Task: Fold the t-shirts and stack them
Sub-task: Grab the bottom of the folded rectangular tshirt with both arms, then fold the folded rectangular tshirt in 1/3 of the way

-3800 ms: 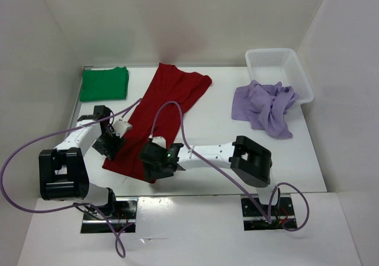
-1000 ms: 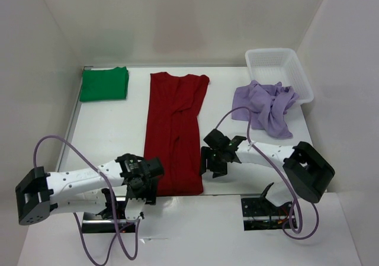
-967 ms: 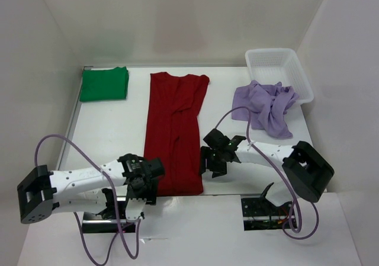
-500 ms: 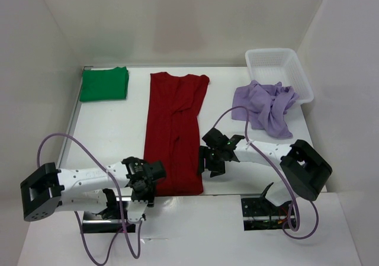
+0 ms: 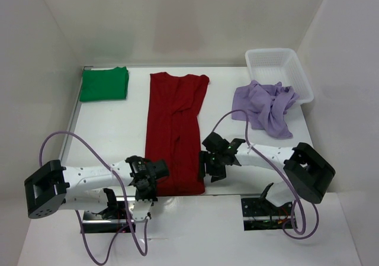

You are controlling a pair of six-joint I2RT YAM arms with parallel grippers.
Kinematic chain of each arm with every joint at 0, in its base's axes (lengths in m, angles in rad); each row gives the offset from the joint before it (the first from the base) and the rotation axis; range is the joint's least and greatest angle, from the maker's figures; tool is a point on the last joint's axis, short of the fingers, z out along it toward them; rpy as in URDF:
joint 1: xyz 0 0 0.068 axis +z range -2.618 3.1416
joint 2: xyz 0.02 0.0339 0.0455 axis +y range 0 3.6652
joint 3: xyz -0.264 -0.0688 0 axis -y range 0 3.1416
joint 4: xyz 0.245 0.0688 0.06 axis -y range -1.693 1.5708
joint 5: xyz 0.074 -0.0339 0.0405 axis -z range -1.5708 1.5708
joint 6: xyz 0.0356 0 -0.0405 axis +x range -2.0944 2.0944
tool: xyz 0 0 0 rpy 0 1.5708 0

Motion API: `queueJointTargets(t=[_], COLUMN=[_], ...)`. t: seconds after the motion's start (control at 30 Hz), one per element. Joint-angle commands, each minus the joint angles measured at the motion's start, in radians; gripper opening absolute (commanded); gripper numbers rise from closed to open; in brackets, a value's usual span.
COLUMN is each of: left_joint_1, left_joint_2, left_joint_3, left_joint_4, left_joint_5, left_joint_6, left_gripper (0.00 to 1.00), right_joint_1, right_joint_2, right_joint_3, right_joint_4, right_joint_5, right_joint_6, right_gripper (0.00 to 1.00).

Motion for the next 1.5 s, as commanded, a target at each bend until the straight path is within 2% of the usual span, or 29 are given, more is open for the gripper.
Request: queueJointTargets(t=[0.0, 0.13, 0.23, 0.27, 0.33, 0.37, 0.5, 0.63, 0.7, 0.93, 1.07, 1.2, 1.3, 1.47], left_joint_1=[-0.005, -0.005, -0.005, -0.005, -0.005, -0.005, -0.005, 0.050, 0.089, 0.329, 0.536, 0.701, 0.765, 0.785], left_joint_2=[-0.039, -0.071, -0.082, -0.094, -0.120, -0.139, -0.165, -0.189, -0.218, -0.209, -0.084, 0.091, 0.185, 0.274], left_joint_3=[0.010, 0.001, 0.001, 0.001, -0.010, -0.010, 0.037, 0.073, 0.083, 0.197, 0.329, 0.497, 0.553, 0.588], left_joint_4=[0.009, 0.032, 0.051, 0.051, 0.060, 0.060, 0.057, 0.045, 0.045, 0.097, 0.185, 0.233, 0.276, 0.346], left_joint_5=[0.068, 0.079, 0.079, 0.079, 0.079, 0.079, 0.128, 0.138, 0.125, 0.109, 0.157, 0.227, 0.227, 0.227], left_joint_6=[-0.041, -0.099, -0.171, -0.187, -0.214, -0.225, -0.355, -0.510, -0.538, -0.653, -0.708, -0.771, -0.780, -0.796], left_gripper=[0.01, 0.00, 0.00, 0.00, 0.00, 0.00, 0.00, 0.00, 0.00, 0.00, 0.00, 0.00, 0.00, 0.00], right_joint_1=[0.067, 0.113, 0.125, 0.125, 0.125, 0.125, 0.125, 0.100, 0.070, -0.095, -0.224, -0.310, -0.347, -0.381], right_joint_2=[0.004, 0.068, 0.091, 0.091, 0.082, 0.068, 0.029, 0.002, -0.008, -0.008, 0.022, 0.129, 0.238, 0.431], right_joint_3=[-0.023, -0.013, -0.002, -0.002, -0.002, -0.002, 0.016, 0.114, 0.147, 0.294, 0.397, 0.547, 0.659, 0.811], right_joint_4=[-0.022, 0.012, 0.012, 0.012, -0.001, -0.011, -0.070, -0.135, -0.166, -0.227, -0.236, -0.227, -0.218, -0.238], right_joint_5=[-0.021, -0.041, -0.050, -0.050, -0.050, -0.050, -0.050, -0.050, -0.050, -0.052, -0.086, -0.118, -0.159, -0.202], right_joint_6=[0.023, 0.032, 0.032, 0.041, 0.041, 0.041, 0.031, -0.018, -0.046, -0.184, -0.264, -0.368, -0.418, -0.463], right_gripper=[0.66, 0.60, 0.47, 0.39, 0.30, 0.20, 0.00, 0.00, 0.00, 0.00, 0.00, 0.00, 0.00, 0.00])
